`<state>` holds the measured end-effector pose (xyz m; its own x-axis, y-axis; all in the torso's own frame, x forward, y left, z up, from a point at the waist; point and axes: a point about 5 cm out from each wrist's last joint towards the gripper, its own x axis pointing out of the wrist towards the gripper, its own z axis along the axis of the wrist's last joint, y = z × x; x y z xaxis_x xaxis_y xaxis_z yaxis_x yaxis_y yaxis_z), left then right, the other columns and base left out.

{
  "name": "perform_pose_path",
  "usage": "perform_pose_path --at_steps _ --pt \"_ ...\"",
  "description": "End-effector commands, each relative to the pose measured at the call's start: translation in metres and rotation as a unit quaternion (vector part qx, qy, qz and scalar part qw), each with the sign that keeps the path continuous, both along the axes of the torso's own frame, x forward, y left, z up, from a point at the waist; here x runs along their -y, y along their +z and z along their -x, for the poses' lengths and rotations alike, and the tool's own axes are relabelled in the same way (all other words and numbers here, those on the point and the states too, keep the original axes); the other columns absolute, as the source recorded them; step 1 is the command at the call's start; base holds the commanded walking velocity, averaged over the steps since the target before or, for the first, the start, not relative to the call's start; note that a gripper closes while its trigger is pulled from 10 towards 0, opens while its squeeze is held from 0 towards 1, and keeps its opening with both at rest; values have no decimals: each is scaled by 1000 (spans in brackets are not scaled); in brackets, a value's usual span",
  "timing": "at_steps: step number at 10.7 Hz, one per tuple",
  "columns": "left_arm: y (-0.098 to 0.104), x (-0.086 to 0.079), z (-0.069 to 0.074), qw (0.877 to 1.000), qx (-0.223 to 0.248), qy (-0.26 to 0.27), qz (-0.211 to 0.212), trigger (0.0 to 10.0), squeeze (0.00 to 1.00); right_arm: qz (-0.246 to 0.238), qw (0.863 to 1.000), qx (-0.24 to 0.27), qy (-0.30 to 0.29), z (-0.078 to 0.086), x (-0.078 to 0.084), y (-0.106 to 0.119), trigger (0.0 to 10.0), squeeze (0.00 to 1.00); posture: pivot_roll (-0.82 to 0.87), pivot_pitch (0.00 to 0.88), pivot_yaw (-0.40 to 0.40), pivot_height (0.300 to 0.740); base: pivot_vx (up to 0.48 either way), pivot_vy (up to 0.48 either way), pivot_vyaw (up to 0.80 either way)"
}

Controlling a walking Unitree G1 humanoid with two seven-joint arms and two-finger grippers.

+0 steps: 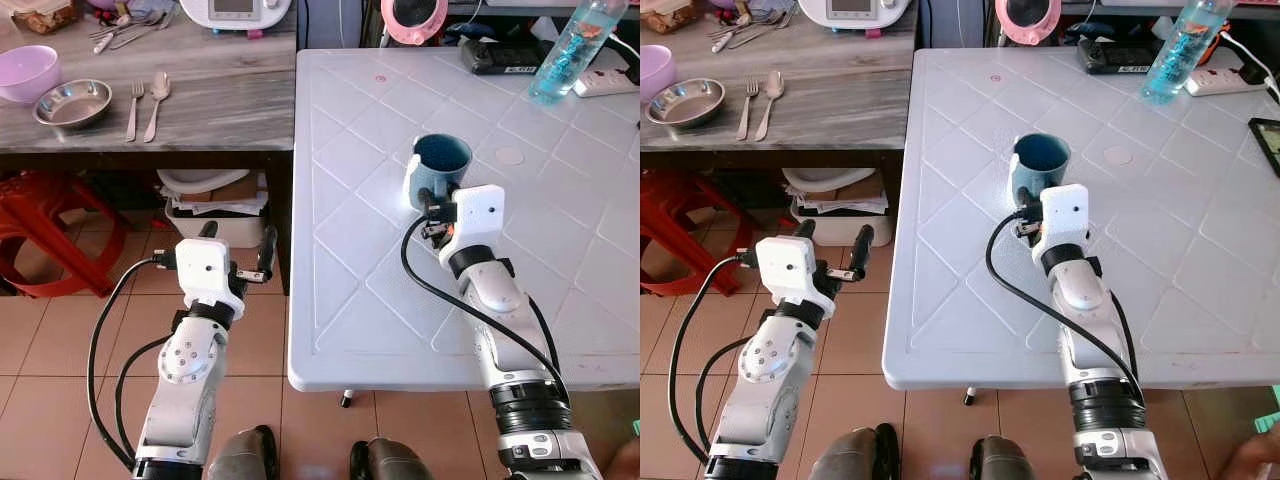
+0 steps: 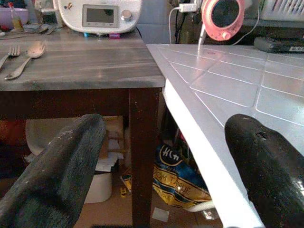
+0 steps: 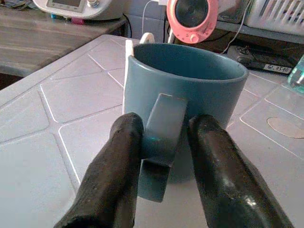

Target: Setting the table

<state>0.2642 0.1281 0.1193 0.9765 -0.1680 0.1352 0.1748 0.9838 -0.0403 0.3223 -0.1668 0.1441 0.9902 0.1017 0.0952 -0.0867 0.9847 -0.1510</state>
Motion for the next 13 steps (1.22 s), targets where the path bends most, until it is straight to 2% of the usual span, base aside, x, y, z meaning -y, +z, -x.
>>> perform_pose_path --at_steps 1,4,6,7,9,10,11,13 --pt "-2 -1 0 1000 -7 -3 -1 10000 0 -5 1000 2 -4 0 2 0 0 0 -57 143 31 740 0 0 0" --pt "-2 10 6 997 -11 -74 24 10000 0 -8 1000 0 -7 1 2 -2 0 0 -55 145 32 740 0 0 0" --pt "-4 16 8 994 -17 -110 15 10000 0 -7 1000 0 -6 1 2 -2 0 0 -57 147 30 740 0 0 0" --pt "-7 15 10 993 -32 -108 18 10000 0 -7 1000 0 -7 2 3 -1 0 0 -58 151 26 740 0 0 0" --pt "-13 0 6 997 -52 -49 25 10000 0 -19 999 5 -26 11 11 -2 0 0 -59 161 12 740 0 0 0" --pt "-14 -5 6 998 -51 -41 22 10000 0 -33 999 18 -29 16 12 -1 6588 0 -56 156 10 740 0 480 0" --pt "-14 -8 5 998 -51 -34 21 10000 0 -32 999 21 -33 18 12 -1 10000 0 -58 154 12 740 0 480 0" --pt "-7 -12 -2 999 -36 -12 26 10000 0 -7 998 34 -54 14 9 5 10000 0 -62 158 10 740 0 480 0"
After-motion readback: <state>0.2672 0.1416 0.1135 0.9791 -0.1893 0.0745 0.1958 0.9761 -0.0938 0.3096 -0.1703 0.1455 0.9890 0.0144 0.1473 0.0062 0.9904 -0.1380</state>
